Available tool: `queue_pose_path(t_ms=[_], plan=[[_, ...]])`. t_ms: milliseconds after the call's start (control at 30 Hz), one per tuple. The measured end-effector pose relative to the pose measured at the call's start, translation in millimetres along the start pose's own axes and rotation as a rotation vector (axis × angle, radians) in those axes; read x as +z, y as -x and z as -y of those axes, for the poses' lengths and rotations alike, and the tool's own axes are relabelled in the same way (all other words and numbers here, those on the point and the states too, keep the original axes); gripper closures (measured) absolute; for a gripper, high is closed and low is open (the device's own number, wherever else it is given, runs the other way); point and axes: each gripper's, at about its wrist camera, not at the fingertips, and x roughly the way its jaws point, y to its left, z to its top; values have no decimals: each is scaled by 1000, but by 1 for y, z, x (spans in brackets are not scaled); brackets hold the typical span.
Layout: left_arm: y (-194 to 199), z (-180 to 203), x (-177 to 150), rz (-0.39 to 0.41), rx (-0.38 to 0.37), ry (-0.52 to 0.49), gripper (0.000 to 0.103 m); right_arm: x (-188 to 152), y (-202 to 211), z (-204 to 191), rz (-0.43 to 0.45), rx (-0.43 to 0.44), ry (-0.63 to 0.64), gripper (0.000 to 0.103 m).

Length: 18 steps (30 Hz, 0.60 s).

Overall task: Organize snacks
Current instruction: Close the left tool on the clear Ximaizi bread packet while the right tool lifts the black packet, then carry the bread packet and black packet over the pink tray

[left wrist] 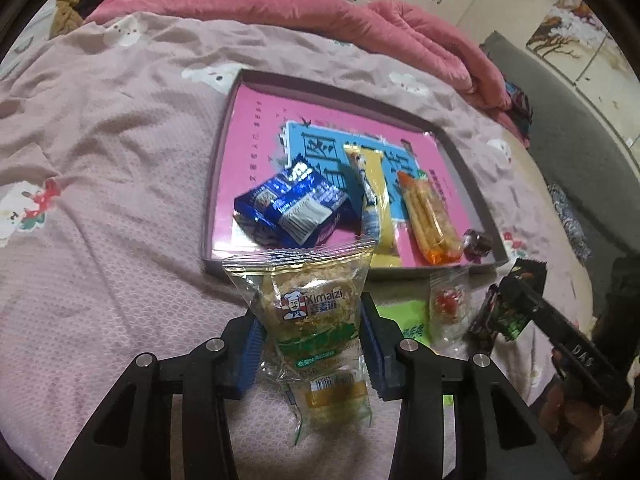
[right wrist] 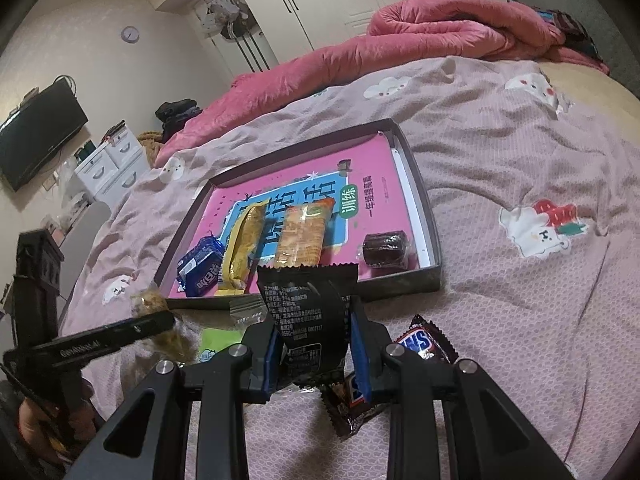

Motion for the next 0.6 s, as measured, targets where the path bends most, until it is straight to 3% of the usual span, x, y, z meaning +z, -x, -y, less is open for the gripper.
queue_pose_path(t_ms=[600], plan=[[35, 15, 2, 67, 28, -42, 58, 9, 20, -12, 84, -39, 80, 73]])
